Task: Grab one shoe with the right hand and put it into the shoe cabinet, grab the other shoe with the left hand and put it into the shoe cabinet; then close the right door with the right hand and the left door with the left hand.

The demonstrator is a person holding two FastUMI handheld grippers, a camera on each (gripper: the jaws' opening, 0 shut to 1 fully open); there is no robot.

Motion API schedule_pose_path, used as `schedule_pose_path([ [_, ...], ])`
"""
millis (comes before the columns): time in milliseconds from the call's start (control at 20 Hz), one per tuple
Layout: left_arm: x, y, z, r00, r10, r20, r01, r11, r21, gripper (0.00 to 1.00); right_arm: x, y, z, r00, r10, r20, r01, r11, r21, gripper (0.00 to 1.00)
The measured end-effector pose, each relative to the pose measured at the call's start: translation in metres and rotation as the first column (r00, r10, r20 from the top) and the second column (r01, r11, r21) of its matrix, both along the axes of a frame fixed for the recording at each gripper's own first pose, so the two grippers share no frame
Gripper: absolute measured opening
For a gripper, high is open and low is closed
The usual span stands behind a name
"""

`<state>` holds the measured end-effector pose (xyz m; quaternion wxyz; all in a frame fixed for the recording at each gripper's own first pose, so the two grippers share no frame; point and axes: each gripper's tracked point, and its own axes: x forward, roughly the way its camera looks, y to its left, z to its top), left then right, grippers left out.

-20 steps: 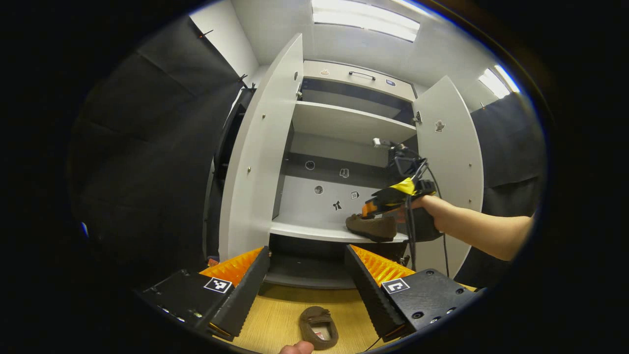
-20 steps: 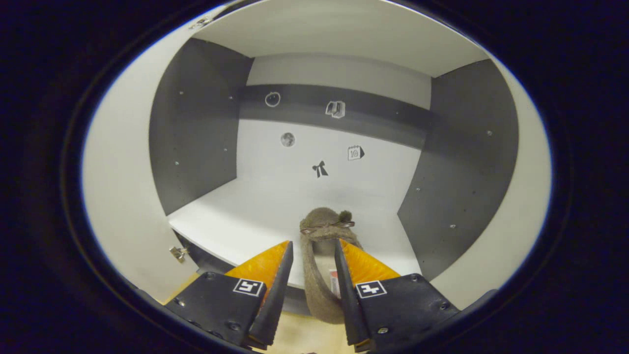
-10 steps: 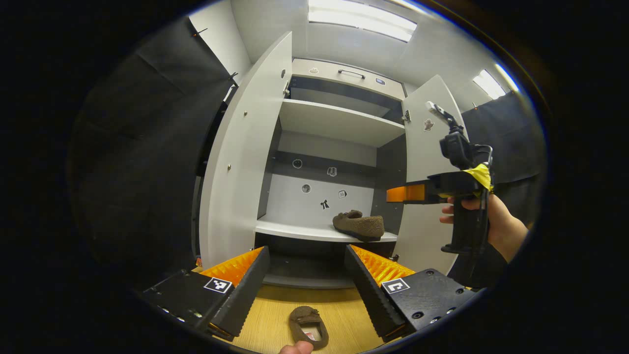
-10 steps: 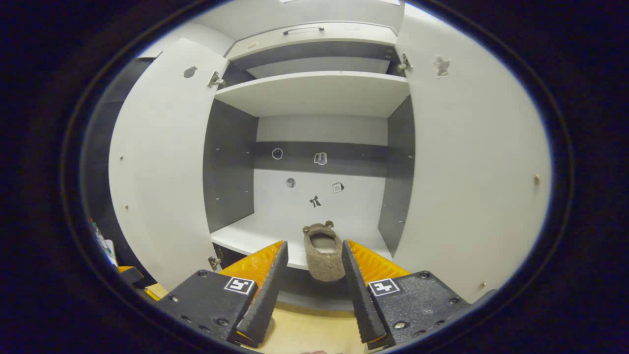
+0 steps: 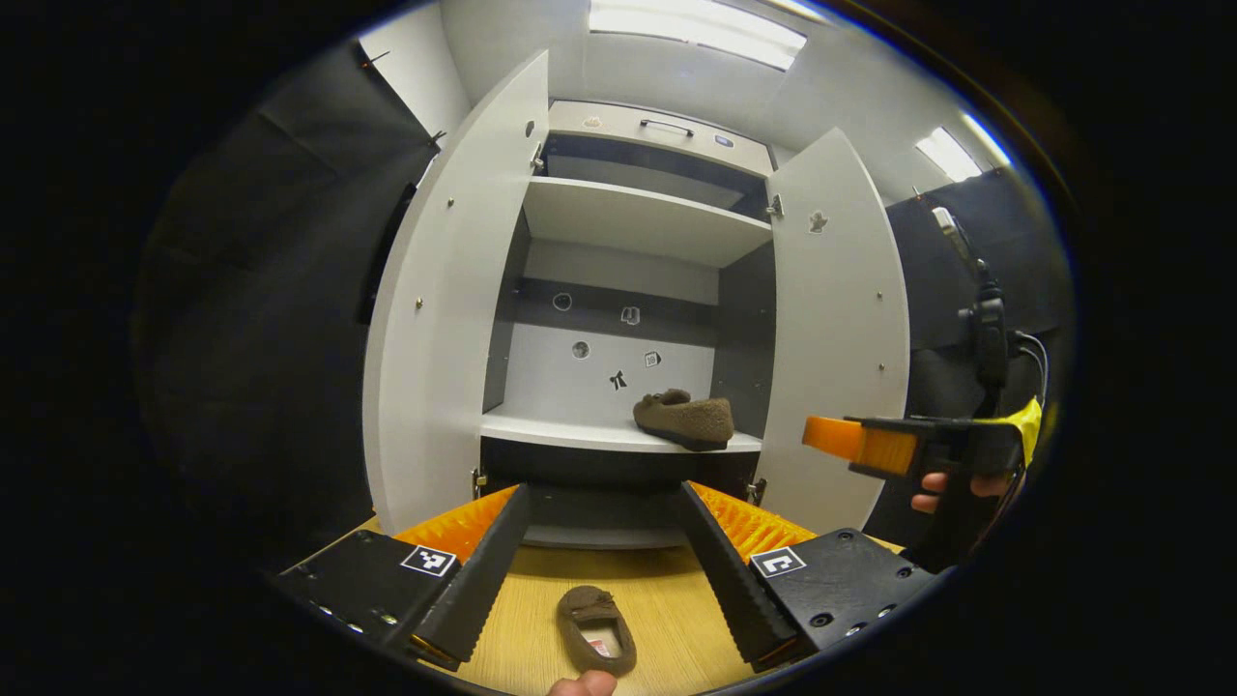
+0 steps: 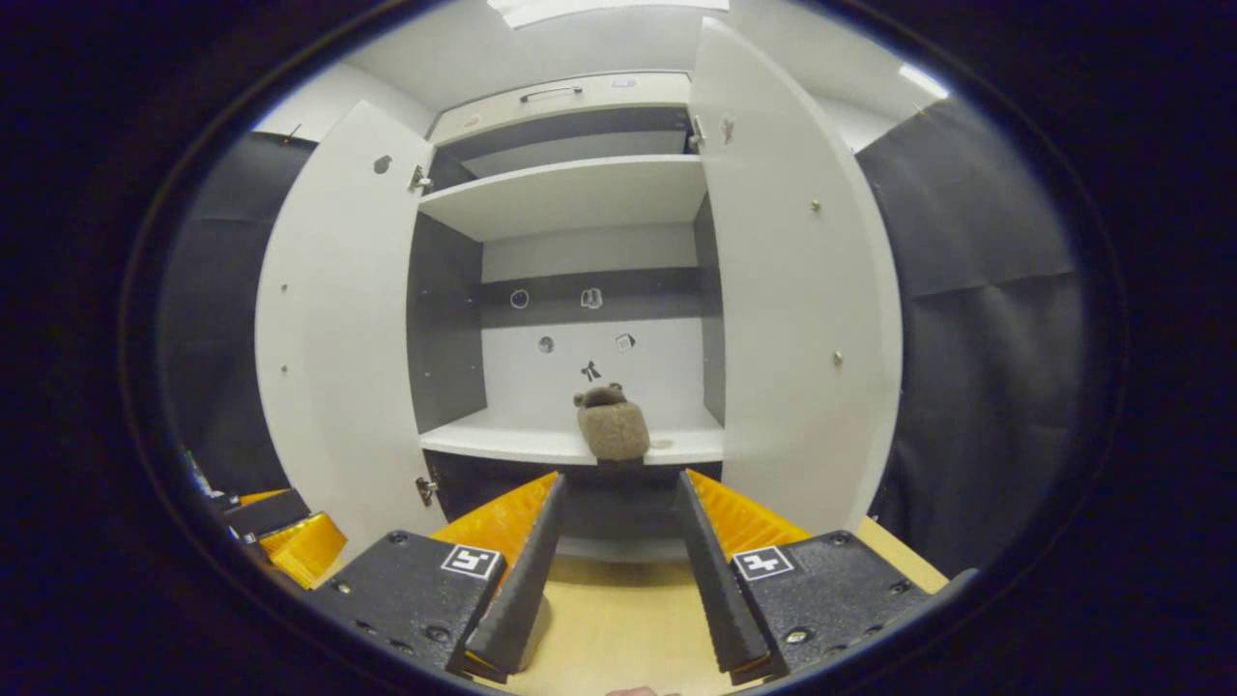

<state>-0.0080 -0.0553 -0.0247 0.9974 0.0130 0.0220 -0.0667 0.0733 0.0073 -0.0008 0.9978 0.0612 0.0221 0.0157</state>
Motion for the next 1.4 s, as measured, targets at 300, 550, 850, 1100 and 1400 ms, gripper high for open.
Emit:
schedule_pose_path([
  [300,-0.01,-0.005,-0.026,0.997,-0.016,-0.07,0.018,1.0,0.022,0.95,-0.045,-0.014,-0.056,0.998,-0.053,-0.034,0.052,0.998,-0.048,0.75],
  [550,-0.004,-0.003,-0.056,0.986,-0.014,-0.163,0.022,0.999,0.042,0.95,-0.068,-0.009,-0.058,0.999,-0.048,-0.021,0.046,0.996,-0.073,0.77],
  [850,0.037,0.02,-0.125,0.943,-0.001,-0.332,0.023,0.998,0.061,0.95,-0.072,0.0,-0.042,0.999,-0.033,0.022,0.035,0.994,-0.107,0.78],
  [1100,0.035,0.035,-0.228,0.838,0.006,-0.546,0.024,0.999,0.046,0.95,-0.074,-0.002,-0.047,0.999,-0.04,0.004,0.04,0.992,-0.116,0.78],
  [1400,0.04,0.046,-0.311,0.737,0.04,-0.675,-0.005,0.999,0.054,0.95,-0.07,-0.021,-0.062,0.994,-0.095,-0.055,0.087,0.987,-0.132,0.78],
])
